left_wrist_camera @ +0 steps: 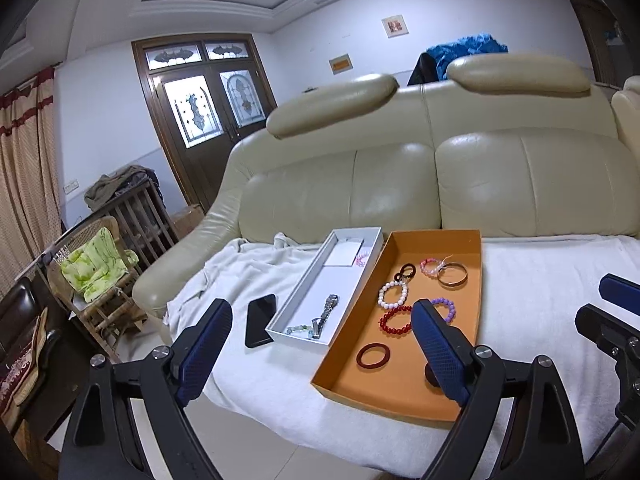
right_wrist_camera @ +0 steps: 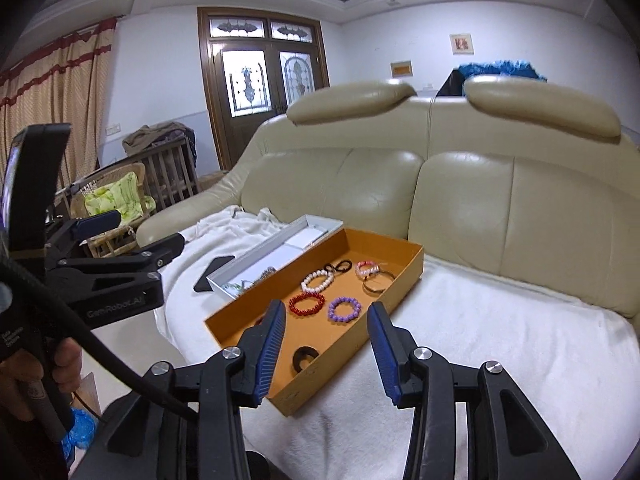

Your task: Organize jewelry

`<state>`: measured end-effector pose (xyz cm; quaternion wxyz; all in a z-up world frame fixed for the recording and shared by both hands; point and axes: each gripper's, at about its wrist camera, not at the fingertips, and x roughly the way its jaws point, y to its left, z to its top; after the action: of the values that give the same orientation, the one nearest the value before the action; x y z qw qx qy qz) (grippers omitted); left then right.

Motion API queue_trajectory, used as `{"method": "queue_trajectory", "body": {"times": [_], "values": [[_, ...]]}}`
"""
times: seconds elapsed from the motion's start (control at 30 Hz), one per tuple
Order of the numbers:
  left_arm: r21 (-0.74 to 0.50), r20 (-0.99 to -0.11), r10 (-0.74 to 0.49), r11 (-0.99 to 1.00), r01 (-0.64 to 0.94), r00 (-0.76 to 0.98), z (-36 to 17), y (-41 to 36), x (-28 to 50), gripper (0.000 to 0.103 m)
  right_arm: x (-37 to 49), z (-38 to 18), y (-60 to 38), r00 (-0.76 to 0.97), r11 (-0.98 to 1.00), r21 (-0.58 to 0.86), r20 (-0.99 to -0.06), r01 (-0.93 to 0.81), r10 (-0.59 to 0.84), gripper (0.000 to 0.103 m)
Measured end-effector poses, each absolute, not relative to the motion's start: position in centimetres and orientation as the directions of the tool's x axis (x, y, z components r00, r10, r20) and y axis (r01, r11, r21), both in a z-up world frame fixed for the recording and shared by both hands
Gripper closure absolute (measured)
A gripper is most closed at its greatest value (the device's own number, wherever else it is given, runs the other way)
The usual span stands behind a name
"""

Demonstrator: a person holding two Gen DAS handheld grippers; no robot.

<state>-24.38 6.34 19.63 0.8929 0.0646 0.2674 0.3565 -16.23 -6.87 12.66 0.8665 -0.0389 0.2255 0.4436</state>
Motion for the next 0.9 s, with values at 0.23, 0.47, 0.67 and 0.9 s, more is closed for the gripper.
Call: {"method": "queue_trajectory", "body": {"times": [0.23, 0.47, 0.67, 0.9], "values": [[0.274, -0.383, 0.676, 0.734, -0.622, 0.629, 22.2, 6.0, -28.2, 0.01, -19.9, 15.9, -8.2, 0.537, 0.621, 0.09, -0.415, -0.779, 0.734, 0.055], [0.255, -0.337, 0.695, 0.717, -0.649, 0.635, 23.9, 5.8, -30.9, 0.007, -22.4, 17.6, -8.4, 0.548, 0.629, 0.075, -0.419, -0.774, 0.724, 0.047], [0.226, -0.332, 0.691, 0.719, -0.657, 0.642, 24.9, 5.9, -32.4, 0.007, -24.2, 18.8, -8.3, 0.551, 0.62, 0.049, -0.407, -0.783, 0.729, 0.045], [0.22, -0.275, 0.724, 0.688, -0.692, 0.633, 26.7, 6.5, -34.6, 0.006, -25.4, 20.5, -8.5, 0.577, 0.635, 0.045, -0.371, -0.771, 0.727, 0.037]]}}
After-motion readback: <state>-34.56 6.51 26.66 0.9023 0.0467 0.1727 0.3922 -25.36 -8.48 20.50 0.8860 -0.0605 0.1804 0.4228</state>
